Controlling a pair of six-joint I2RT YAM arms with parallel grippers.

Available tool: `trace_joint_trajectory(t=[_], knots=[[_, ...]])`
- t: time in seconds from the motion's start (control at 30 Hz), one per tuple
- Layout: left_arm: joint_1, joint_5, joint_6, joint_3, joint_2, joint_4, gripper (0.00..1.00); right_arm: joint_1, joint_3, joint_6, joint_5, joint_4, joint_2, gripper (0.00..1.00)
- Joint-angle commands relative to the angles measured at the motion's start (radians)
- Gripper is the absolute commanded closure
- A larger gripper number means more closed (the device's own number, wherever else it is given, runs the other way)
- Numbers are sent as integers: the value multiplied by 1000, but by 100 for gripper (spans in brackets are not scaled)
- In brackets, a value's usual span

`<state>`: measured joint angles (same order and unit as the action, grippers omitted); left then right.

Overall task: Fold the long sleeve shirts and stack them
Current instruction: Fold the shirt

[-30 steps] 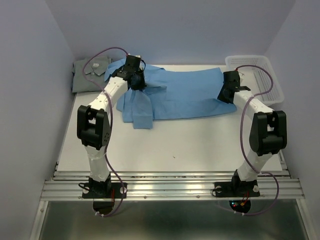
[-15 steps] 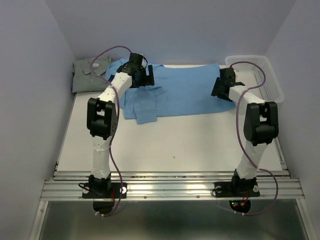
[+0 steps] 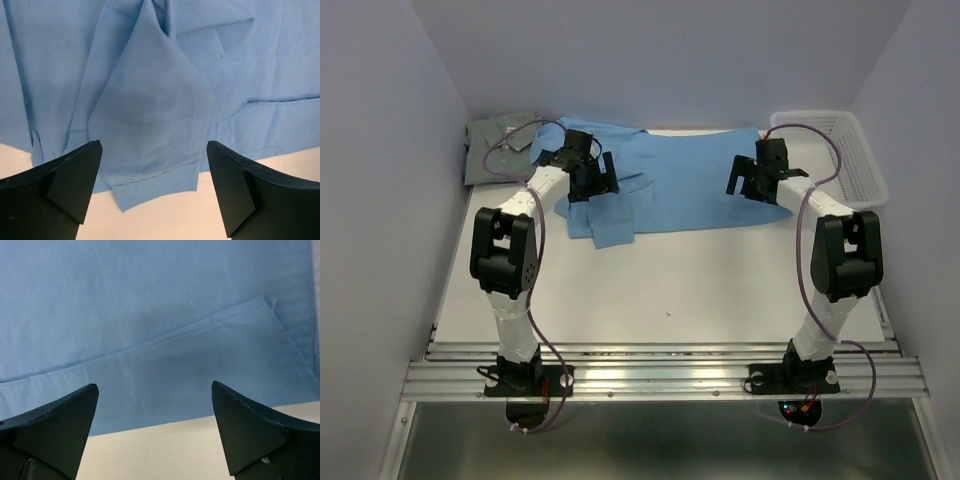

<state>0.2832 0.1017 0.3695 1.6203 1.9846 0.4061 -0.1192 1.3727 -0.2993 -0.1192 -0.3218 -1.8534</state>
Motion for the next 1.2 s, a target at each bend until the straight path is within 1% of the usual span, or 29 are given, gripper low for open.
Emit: trace_joint_trajectory(t=[0.0,0.03,0.07,0.2,0.23,0.33,0.43,0.47,0.53,0.57,0.6,0.63,0.67,0.7,0.77,0.87,0.9,1.0,1.03,1.13,1.17], knots=[[-18,49,80,-179,-96,-159,1,-4,9,12,33,72,-45,0],[-18,49,94,-180,-96,-159,1,-4,20,14,32,78,-64,0],[-30,55,117,-221,-90,-193,1,-4,31,14,35,84,-105,0],[-70,70,152,-309,-79,-257,1,-4,55,-6,59,107,-170,0],[-78,78,163,-356,-87,-298,1,-4,31,-12,65,119,-171,0],[-99,104,177,-425,-92,-363,1,-4,-32,-26,53,147,-176,0],[-102,160,171,-456,-73,-386,1,-4,-96,-47,58,159,-161,0],[-101,168,174,-480,-75,-386,1,-4,-148,-53,67,164,-150,0],[-102,184,192,-522,-101,-388,1,-4,-207,-90,88,171,-98,0],[-101,181,201,-578,-118,-389,1,-4,-240,-99,99,178,-74,0],[-101,182,207,-611,-142,-394,1,-4,-314,-115,111,190,-49,0],[-101,164,229,-669,-191,-386,1,-4,-351,-136,112,196,-21,0],[-101,152,236,-695,-214,-377,1,-4,-386,-144,121,196,32,0],[-101,139,241,-718,-239,-365,1,-4,-449,-153,136,196,60,0],[-101,100,256,-778,-304,-321,1,-4,-509,-178,130,193,109,0],[-102,32,282,-832,-364,-232,1,-4,-596,-204,148,173,201,0],[-102,26,282,-852,-378,-225,1,-4,-613,-211,151,167,216,0],[-101,19,292,-907,-420,-201,1,-4,-675,-248,151,141,275,0],[-99,26,293,-918,-434,-199,1,-13,-693,-256,136,121,330,0],[-99,24,301,-956,-522,-181,1,-13,-756,-265,133,102,430,0],[-99,26,302,-964,-574,-173,1,-13,-762,-256,133,101,483,0]])
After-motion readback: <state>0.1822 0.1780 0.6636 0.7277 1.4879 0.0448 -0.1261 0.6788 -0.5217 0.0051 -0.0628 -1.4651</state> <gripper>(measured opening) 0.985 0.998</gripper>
